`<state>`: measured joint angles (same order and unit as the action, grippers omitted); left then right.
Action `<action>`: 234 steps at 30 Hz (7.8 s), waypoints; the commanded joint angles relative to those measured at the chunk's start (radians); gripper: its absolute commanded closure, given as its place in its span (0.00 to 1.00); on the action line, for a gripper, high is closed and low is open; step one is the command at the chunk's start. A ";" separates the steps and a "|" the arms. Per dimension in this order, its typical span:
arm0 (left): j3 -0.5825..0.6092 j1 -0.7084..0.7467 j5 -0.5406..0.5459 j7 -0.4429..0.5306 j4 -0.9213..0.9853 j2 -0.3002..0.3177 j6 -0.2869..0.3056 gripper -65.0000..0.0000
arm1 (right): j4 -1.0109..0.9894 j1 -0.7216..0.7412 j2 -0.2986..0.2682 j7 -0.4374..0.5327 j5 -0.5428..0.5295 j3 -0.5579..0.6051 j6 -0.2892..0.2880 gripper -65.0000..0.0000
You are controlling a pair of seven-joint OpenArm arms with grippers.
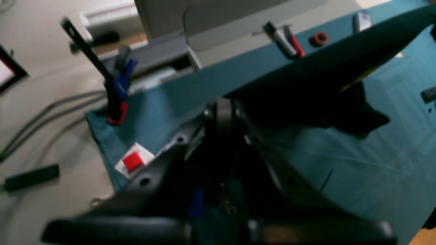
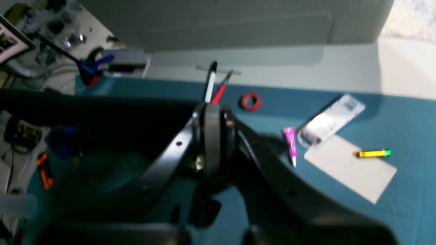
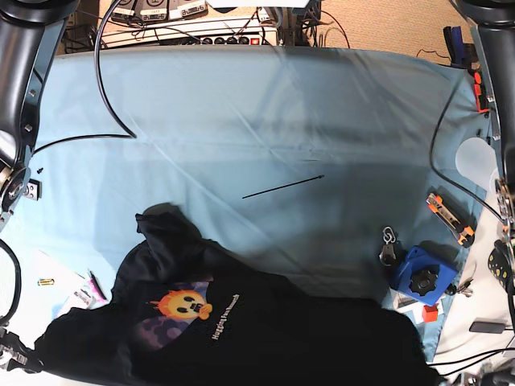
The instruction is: Layout the t-shirt on the table in an organized manner, then fold the t-shirt properly
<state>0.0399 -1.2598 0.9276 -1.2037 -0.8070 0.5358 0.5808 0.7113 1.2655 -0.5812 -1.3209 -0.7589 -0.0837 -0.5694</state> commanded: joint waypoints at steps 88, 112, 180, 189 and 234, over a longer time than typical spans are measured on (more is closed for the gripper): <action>-0.171 0.354 -0.337 0.308 -0.562 -0.175 -0.117 1.00 | 0.499 -0.117 0.232 0.195 0.158 -0.189 -0.005 1.00; -0.130 -0.018 0.120 -0.106 -0.123 0.130 -0.046 1.00 | 0.251 0.040 0.160 -0.075 -0.046 -0.160 0.013 1.00; 0.042 -0.049 -0.378 0.357 -0.070 -0.170 -0.181 1.00 | 0.661 -0.078 0.154 -0.026 -0.025 -0.217 -0.037 1.00; 0.042 -0.049 -0.378 0.335 -0.070 -0.169 -0.181 1.00 | 0.661 -0.086 0.154 -0.033 0.012 -0.217 -0.037 1.00; 0.042 0.019 -0.329 0.261 -0.070 -0.168 -0.180 1.00 | 0.613 0.040 0.155 0.065 0.070 -0.141 -0.035 1.00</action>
<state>0.0879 -1.1942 0.5930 -0.9680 -0.8616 0.3611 0.4030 1.3178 1.2690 -0.4217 -1.2884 -0.6754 -0.2260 -0.6060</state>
